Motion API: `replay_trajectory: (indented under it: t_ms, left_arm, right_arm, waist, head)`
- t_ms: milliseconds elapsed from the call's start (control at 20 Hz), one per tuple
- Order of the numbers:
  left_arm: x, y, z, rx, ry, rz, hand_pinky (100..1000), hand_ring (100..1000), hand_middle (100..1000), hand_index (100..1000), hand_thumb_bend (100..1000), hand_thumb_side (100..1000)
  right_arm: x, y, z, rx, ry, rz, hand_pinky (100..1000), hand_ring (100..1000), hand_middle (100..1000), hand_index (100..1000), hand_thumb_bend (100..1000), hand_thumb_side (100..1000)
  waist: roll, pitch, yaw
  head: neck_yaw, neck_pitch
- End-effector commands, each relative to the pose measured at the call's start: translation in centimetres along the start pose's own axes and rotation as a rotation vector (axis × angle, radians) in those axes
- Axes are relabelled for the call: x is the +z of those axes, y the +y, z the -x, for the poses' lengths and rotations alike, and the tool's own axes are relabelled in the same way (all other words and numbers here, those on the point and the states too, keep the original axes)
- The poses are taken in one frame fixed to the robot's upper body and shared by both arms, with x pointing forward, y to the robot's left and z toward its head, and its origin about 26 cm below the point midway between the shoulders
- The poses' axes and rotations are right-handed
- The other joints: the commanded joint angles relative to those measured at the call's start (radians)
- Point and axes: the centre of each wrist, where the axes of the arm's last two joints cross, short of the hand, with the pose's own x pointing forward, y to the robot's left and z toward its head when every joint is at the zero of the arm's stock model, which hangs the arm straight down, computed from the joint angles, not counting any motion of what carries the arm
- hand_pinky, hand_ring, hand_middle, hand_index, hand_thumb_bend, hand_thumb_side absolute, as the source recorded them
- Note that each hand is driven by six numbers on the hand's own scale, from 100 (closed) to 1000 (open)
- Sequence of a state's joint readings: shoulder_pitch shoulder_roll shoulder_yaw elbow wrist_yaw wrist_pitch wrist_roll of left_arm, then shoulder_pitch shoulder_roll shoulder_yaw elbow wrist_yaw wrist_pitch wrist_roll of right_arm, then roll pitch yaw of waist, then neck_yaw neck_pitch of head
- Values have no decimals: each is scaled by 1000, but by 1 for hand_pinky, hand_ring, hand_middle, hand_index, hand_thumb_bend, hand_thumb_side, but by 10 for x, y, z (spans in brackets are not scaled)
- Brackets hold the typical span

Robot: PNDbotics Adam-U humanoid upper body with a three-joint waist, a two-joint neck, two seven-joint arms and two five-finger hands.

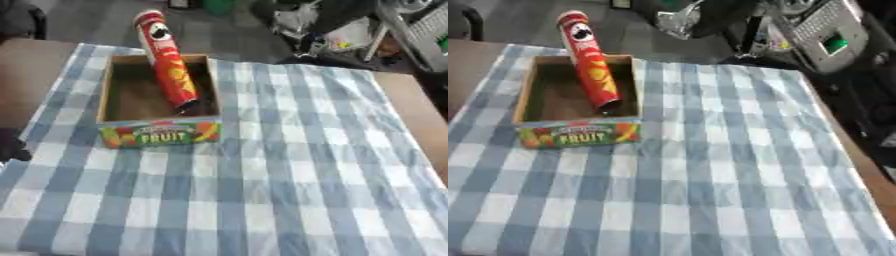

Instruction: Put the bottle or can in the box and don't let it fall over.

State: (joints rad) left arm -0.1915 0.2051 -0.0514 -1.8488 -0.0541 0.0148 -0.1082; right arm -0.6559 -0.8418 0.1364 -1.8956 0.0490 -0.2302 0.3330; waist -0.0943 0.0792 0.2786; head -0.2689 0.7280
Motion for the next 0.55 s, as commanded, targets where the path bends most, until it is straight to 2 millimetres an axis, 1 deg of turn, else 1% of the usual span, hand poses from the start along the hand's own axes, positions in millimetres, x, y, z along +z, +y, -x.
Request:
replay_trajectory:
  t_ms: [50, 150, 300, 550]
  left_arm:
    - [1, 10, -3, -37, -6, -18, 674, 517, 516, 666, 401, 625]
    - [3, 12, -2, -44, 0, -28, 674, 517, 516, 666, 401, 625]
    - [6, 16, 0, -56, 12, -46, 675, 517, 516, 666, 400, 625]
    - [10, 20, 3, -69, 27, -67, 675, 517, 516, 666, 400, 625]
  right_arm:
    - [19, -17, -17, 22, -12, 82, 830, 860, 906, 990, 230, 439]
    - [39, -11, -11, 0, 15, 121, 818, 847, 897, 985, 228, 442]
    - [68, 6, -1, -55, 86, 176, 803, 832, 885, 981, 226, 447]
    - [103, 31, 5, -116, 207, 240, 783, 813, 871, 973, 221, 451]
  waist:
    - [7, -19, -22]
    - [8, -22, -45]
    - [10, -27, -79]
    - [12, -33, -106]
  head:
    - [25, 10]
    - [38, 16]
    - [62, 25]
    - [78, 34]
